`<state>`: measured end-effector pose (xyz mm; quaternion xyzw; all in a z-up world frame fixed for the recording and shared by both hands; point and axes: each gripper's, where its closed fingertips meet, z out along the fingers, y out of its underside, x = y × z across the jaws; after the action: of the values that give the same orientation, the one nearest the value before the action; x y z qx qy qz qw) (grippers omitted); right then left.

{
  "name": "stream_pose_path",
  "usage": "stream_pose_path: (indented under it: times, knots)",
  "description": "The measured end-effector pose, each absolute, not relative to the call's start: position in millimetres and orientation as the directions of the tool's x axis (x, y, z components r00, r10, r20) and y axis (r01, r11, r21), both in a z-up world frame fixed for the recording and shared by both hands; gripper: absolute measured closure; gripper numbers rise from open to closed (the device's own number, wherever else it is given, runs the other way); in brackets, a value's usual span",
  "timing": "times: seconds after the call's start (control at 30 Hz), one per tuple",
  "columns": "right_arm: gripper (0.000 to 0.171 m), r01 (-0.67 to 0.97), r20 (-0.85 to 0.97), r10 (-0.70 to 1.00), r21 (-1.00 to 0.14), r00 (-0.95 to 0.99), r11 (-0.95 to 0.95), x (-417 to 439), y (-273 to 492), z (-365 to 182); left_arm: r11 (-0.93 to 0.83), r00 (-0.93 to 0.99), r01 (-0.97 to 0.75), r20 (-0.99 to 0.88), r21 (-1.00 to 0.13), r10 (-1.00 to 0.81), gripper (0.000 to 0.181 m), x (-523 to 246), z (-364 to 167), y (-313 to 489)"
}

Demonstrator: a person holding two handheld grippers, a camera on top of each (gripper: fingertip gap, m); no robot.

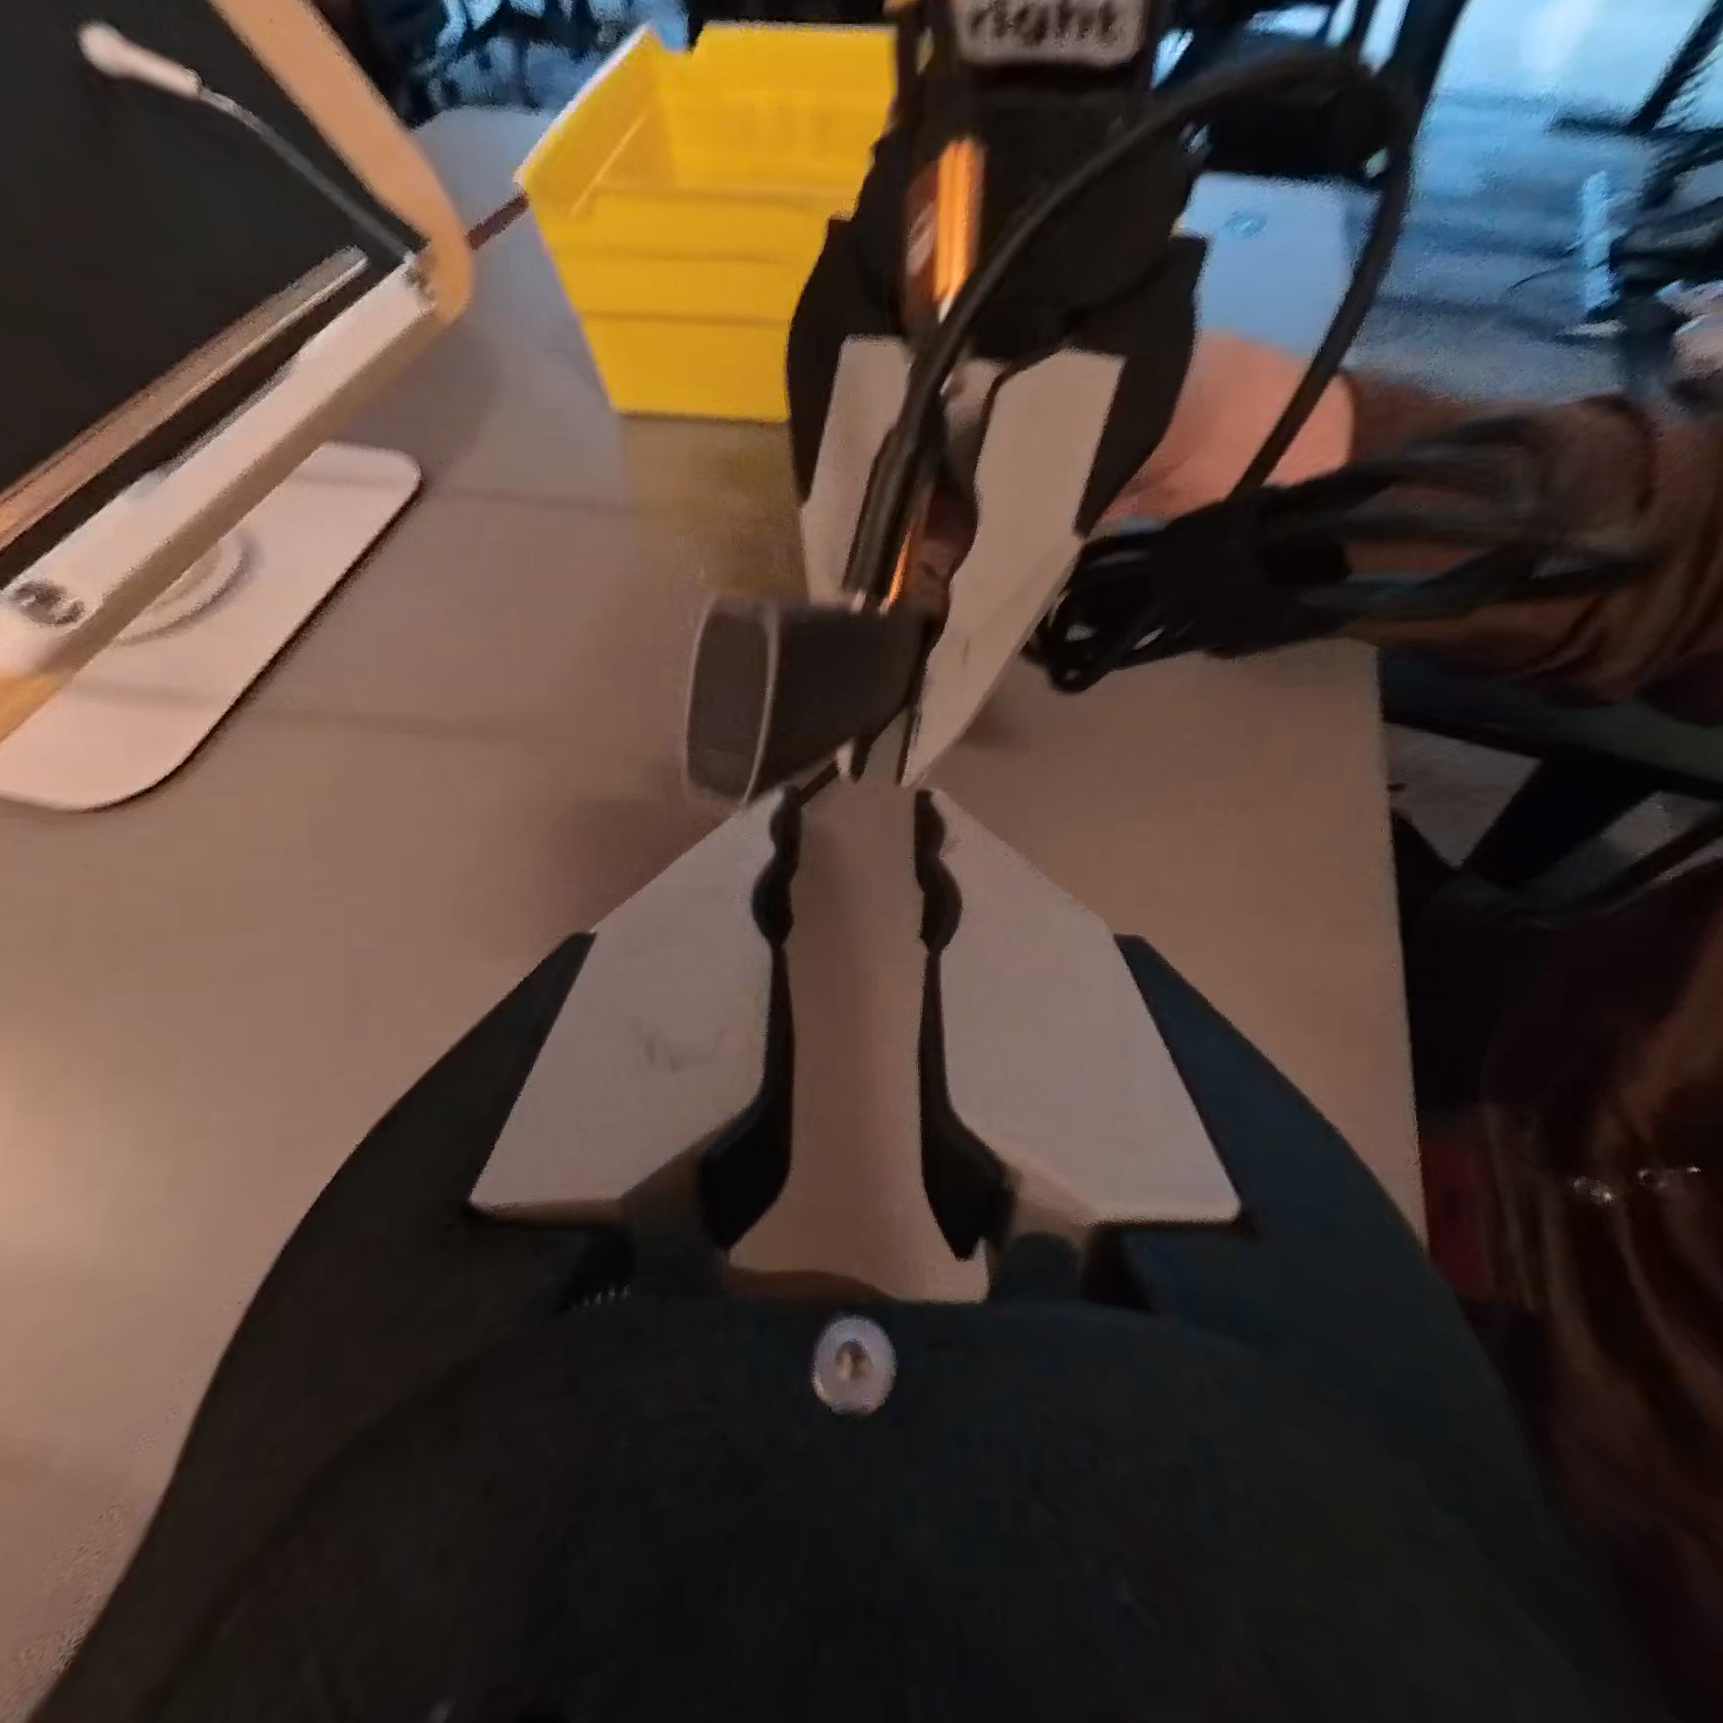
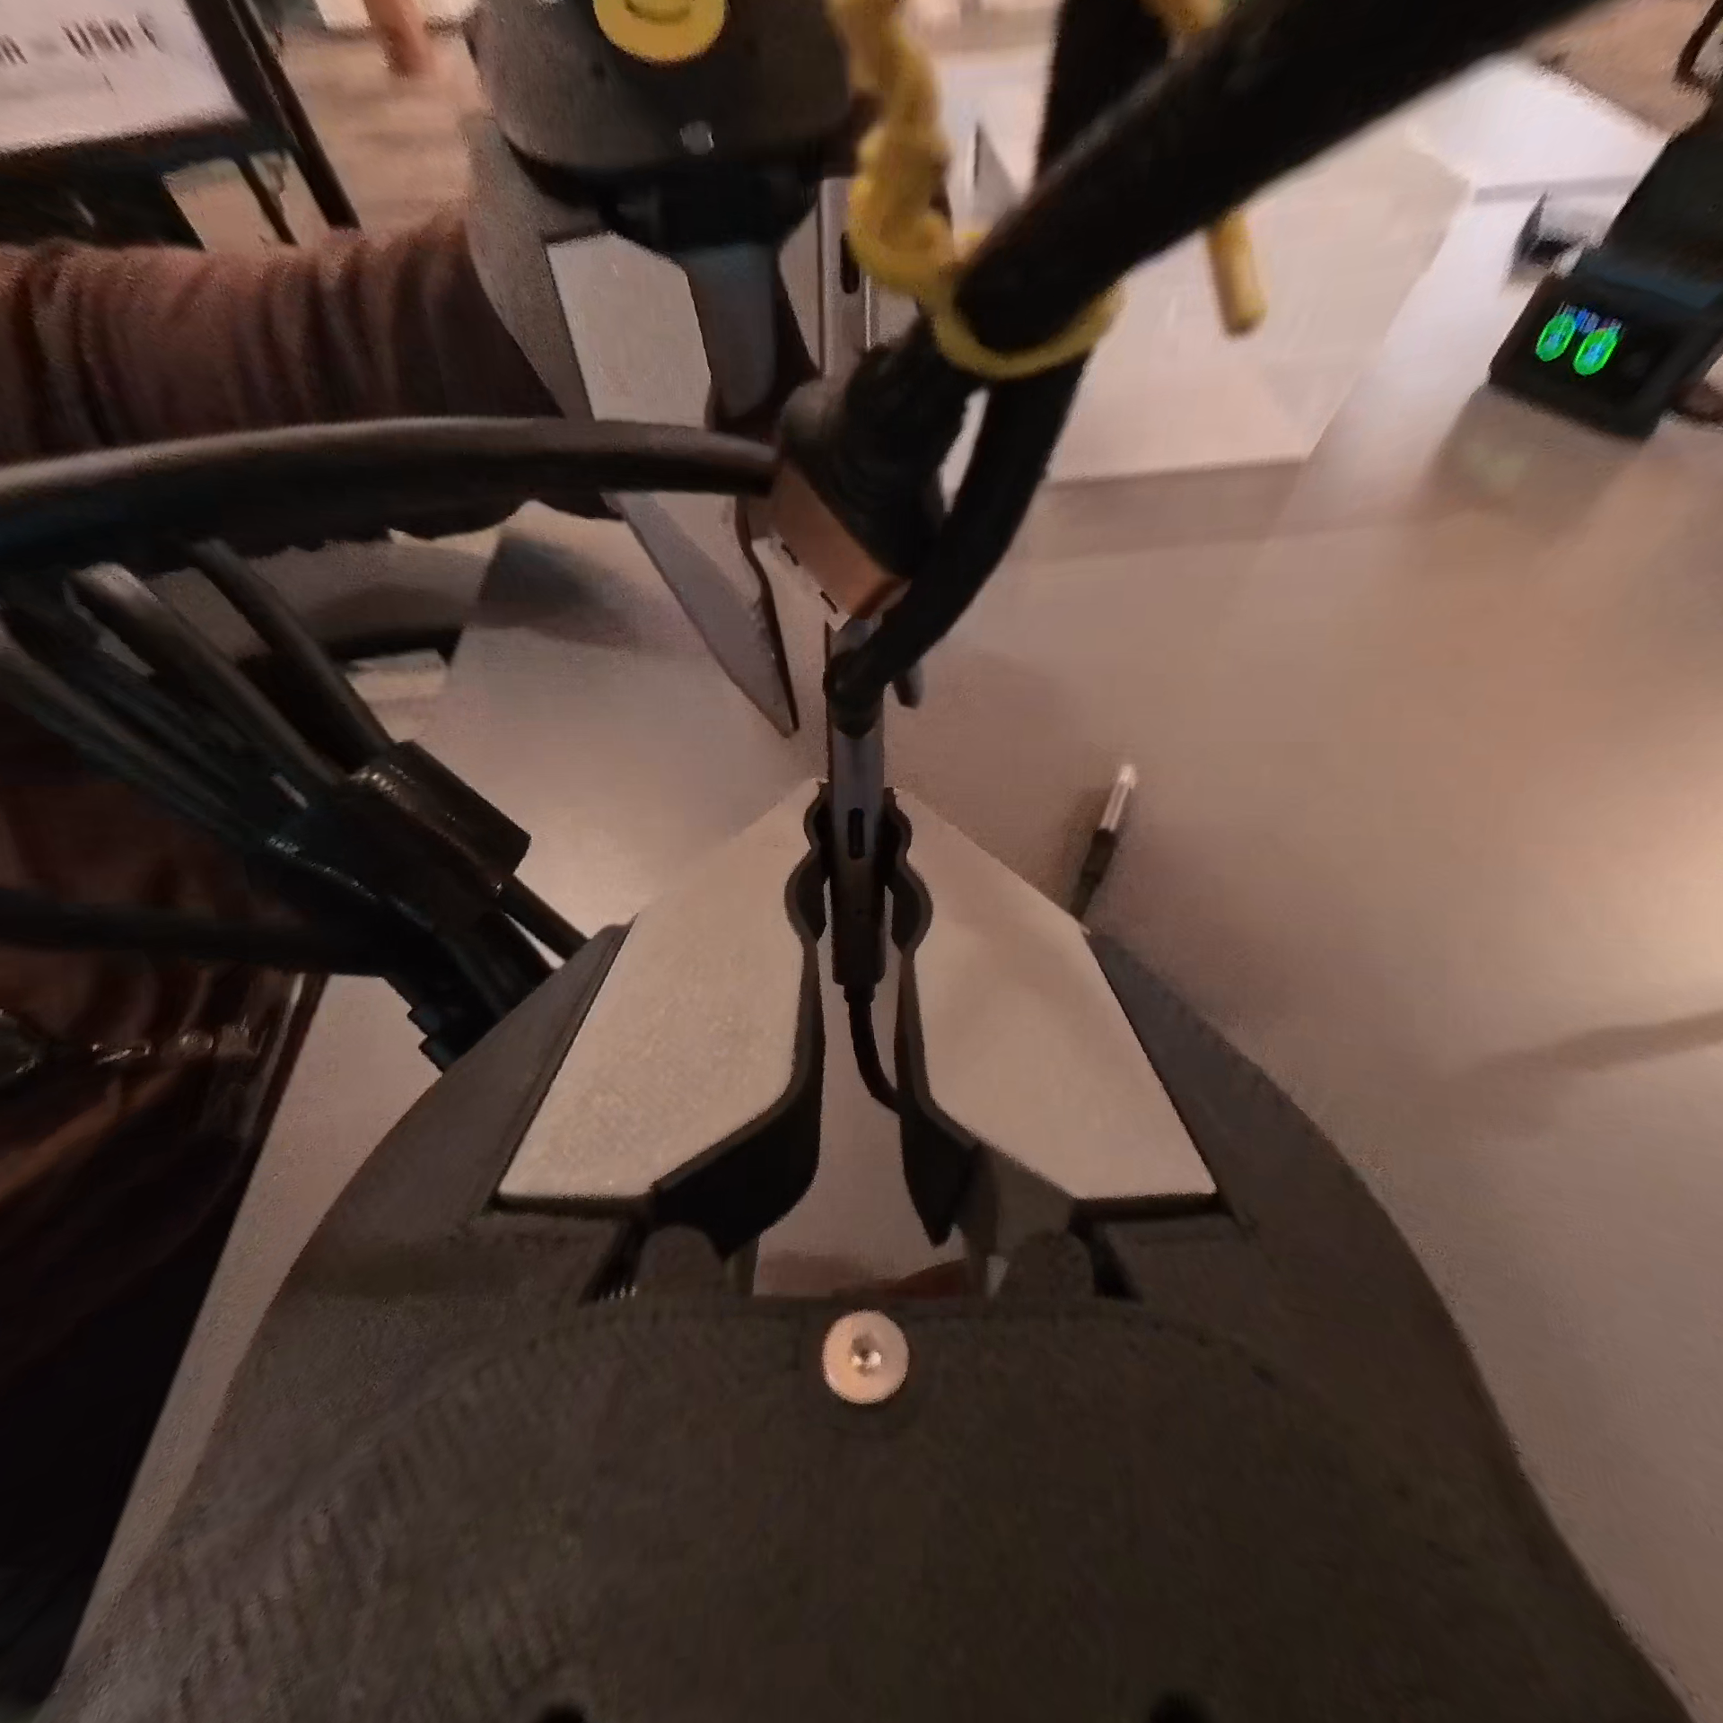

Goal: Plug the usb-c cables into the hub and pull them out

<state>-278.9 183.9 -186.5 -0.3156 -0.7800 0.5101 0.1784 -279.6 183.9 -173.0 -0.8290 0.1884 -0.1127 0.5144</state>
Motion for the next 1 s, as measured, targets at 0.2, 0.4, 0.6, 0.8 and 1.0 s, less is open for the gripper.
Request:
stream_pose_path:
  times: [0.2, 0.4, 0.6, 0.8, 1.0]
  knots:
    - [0.164, 0.401, -0.094, 0.675, -0.861, -0.732, 0.314, -274.0, 194.9, -206.7, -0.361, 0.853, -0.202, 0.017, -0.910, -0.522, 0.178, -264.0, -194.5, 201.1]
    - [0.164, 0.450, -0.127, 0.634, -0.808, -0.763, 0.379, -259.2, 193.0, -220.7, -0.341, 0.823, -0.266, -0.028, -0.902, -0.567, 0.181, -259.5, -209.0, 199.3]
    - [0.164, 0.479, -0.124, 0.633, -0.766, -0.764, 0.429, -253.0, 195.7, -230.9, -0.332, 0.819, -0.221, 0.010, -0.917, -0.573, 0.157, -264.2, -205.4, 184.7]
    - [0.164, 0.491, -0.118, 0.623, -0.734, -0.773, 0.470, -247.4, 195.6, -239.4, -0.312, 0.832, -0.194, 0.013, -0.930, -0.554, 0.155, -270.4, -198.2, 184.6]
    - [0.163, 0.491, -0.110, 0.604, -0.704, -0.789, 0.513, -245.1, 187.6, -247.4, -0.360, 0.788, -0.292, -0.009, -0.886, -0.616, 0.174, -251.2, -222.9, 183.4]
